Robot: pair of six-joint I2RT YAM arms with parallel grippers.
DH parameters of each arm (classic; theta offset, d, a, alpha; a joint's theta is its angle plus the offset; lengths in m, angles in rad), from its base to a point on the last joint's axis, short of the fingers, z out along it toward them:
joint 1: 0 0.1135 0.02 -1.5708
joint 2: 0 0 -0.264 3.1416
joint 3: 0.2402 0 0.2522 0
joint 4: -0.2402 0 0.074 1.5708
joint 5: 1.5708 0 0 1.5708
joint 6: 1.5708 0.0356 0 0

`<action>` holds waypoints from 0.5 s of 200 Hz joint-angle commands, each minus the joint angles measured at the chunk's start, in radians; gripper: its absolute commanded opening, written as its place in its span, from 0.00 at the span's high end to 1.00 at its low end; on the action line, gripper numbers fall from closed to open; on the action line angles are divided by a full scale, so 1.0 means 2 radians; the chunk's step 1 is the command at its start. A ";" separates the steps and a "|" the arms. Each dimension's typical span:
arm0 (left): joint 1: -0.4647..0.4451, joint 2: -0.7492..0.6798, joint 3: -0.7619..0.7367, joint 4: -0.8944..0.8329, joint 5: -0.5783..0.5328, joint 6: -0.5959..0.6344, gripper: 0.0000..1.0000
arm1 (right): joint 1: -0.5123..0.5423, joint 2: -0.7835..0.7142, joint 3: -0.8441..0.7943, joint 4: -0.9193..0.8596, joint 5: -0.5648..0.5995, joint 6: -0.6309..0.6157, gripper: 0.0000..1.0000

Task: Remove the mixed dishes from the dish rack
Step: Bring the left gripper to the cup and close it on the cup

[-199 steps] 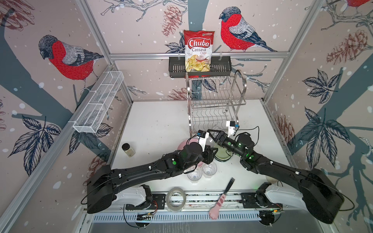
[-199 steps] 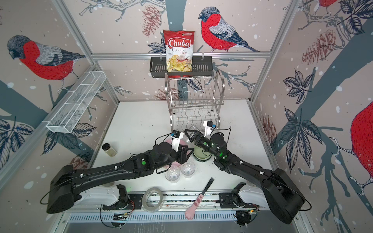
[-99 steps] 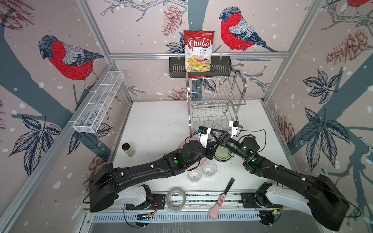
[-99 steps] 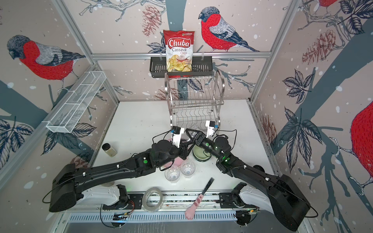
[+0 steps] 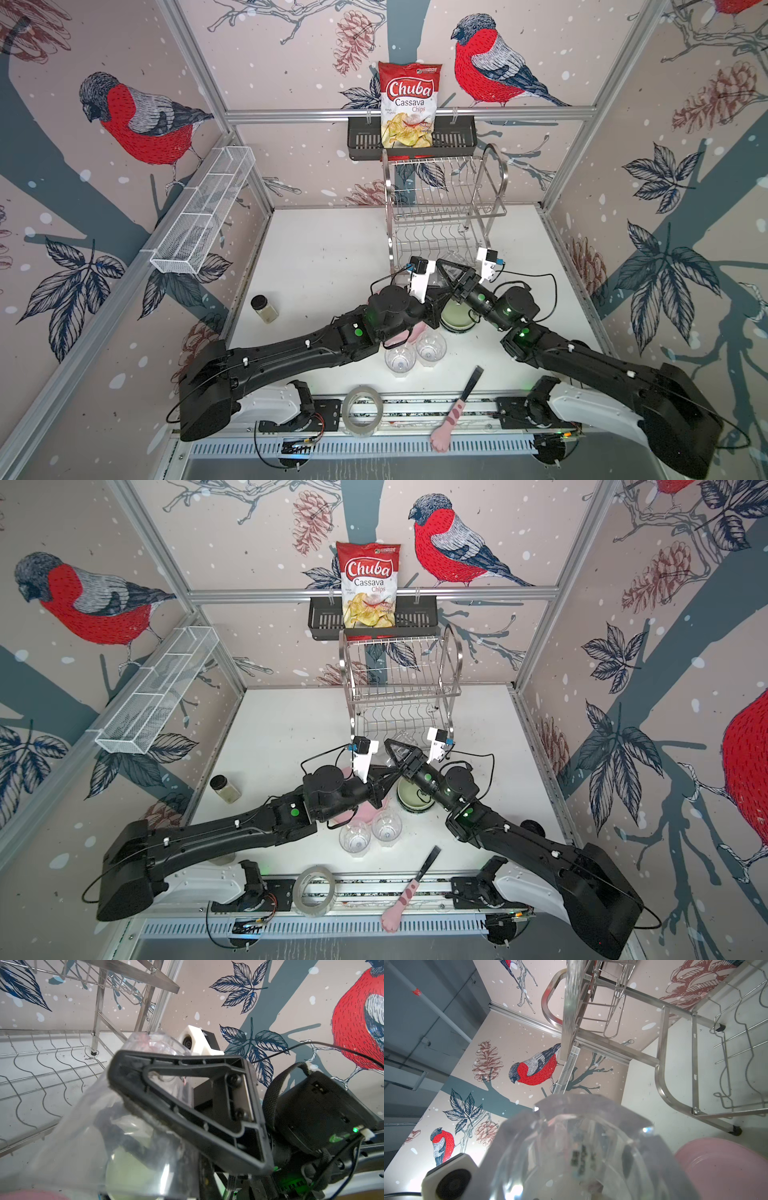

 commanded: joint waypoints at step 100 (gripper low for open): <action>0.048 -0.061 0.004 -0.045 0.052 0.049 1.00 | -0.046 -0.009 0.043 -0.050 -0.103 -0.061 0.01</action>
